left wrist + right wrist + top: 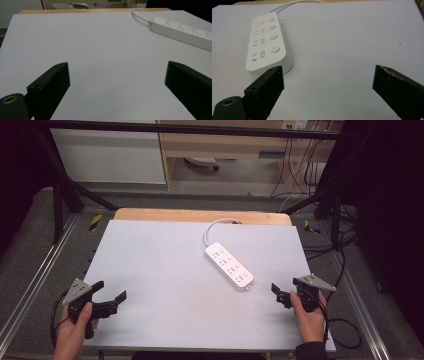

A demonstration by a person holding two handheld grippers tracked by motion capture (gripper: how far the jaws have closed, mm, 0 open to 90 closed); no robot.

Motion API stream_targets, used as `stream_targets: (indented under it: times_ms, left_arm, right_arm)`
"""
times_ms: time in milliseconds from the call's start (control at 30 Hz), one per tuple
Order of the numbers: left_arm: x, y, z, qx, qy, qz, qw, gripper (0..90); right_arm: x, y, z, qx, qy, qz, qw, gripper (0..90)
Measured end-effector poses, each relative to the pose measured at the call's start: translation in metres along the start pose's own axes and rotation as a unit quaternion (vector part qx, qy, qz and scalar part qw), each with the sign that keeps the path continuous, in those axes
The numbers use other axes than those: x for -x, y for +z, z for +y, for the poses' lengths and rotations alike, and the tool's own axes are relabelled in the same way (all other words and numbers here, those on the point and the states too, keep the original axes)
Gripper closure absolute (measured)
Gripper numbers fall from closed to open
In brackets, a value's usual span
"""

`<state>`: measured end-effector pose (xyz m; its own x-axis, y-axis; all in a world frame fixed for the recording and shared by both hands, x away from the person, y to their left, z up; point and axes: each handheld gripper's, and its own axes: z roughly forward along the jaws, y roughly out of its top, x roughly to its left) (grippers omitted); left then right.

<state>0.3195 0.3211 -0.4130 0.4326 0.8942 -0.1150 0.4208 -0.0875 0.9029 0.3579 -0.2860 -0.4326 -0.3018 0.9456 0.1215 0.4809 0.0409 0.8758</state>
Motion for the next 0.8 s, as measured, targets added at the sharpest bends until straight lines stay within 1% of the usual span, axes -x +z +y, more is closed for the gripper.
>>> stream_targets:
  times_ms: [33,67,100,133,167,267,333,433,633,733,767,800]
  left_arm:
    - [0.0,0.0,0.0,-0.001,0.001,0.001,1.0,5.9]
    - [0.0,0.0,0.0,0.002,0.001,0.001,1.0,5.9]
    - [0.001,-0.001,0.0,0.004,0.002,0.001,1.0,5.9]
    - [0.002,-0.001,0.001,0.006,0.004,0.003,1.0,5.8]
    - [0.003,-0.002,0.0,0.005,0.003,0.005,1.0,5.6]
    - [0.004,-0.001,0.0,0.005,0.005,0.009,0.9999,5.6]
    - [0.004,-0.001,0.001,0.005,0.008,0.008,0.9999,5.6]
    - [0.003,-0.001,0.001,0.007,0.007,0.004,0.9999,5.6]
    - [0.002,-0.002,0.001,0.011,0.005,0.004,0.9999,5.4]
    - [0.003,-0.002,0.002,0.013,0.006,0.002,0.9999,5.2]
    - [0.003,-0.002,0.002,0.013,0.006,0.002,0.9999,5.2]
    - [0.003,-0.002,0.002,0.012,0.007,0.003,0.9999,5.2]
  right_arm:
    - [-0.001,0.0,0.0,0.015,-0.013,-0.007,0.9998,9.0]
    - [-0.001,0.0,0.0,0.015,-0.013,-0.007,0.9998,9.0]
    - [-0.002,0.0,0.0,0.022,-0.02,-0.01,0.9995,8.4]
    - [-0.003,0.0,0.0,0.021,-0.03,-0.005,0.9993,8.1]
    - [-0.004,0.0,0.0,0.019,-0.031,-0.007,0.9993,7.7]
    - [-0.004,-0.001,0.001,0.018,-0.033,-0.006,0.9993,7.2]
    - [-0.003,-0.002,0.001,0.019,-0.034,-0.006,0.9992,6.6]
    - [-0.003,-0.004,0.002,0.024,-0.036,-0.012,0.999,6.1]
    - [-0.005,-0.006,0.005,0.028,-0.033,-0.011,0.999,5.0]
    - [-0.006,-0.008,0.008,0.027,-0.036,-0.011,0.9989,4.5]
    - [-0.006,-0.009,0.008,0.027,-0.035,-0.011,0.999,4.3]
    - [-0.007,-0.011,0.01,0.024,-0.026,-0.009,0.9994,3.7]
